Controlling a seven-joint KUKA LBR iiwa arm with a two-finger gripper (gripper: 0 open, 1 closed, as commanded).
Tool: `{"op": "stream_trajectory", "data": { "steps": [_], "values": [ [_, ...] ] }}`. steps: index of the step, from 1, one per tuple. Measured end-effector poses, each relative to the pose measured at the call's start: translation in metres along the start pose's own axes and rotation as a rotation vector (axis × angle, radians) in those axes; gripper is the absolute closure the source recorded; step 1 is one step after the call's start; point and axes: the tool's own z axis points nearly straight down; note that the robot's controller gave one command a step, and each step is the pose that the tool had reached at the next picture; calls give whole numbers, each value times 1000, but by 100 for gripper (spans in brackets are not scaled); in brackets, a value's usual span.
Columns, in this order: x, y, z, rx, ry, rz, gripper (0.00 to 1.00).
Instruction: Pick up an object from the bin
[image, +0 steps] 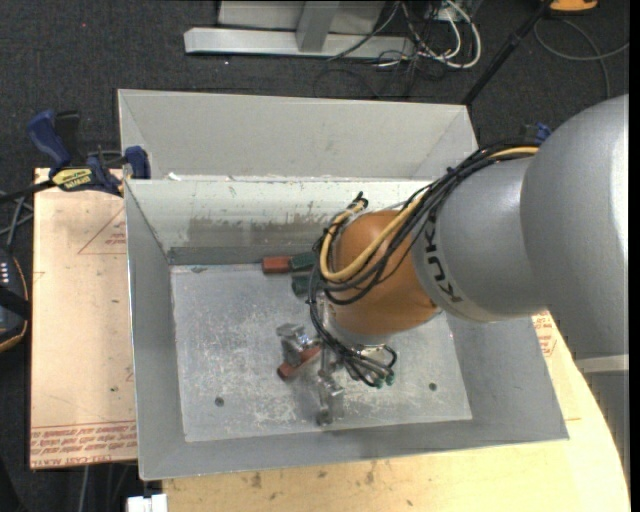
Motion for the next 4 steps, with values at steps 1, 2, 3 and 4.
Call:
{"op": "stream_trajectory", "data": {
  "steps": [1, 2, 3, 4],
  "values": [
    [-36, -23, 0, -1, 1, -8, 0],
    [-55, -40, -1, 2, -5, -86, 100],
    [-44, -38, -1, 3, -6, -114, 100],
    [-91, -73, -192, 5, -11, -64, 100]
  ]
}}
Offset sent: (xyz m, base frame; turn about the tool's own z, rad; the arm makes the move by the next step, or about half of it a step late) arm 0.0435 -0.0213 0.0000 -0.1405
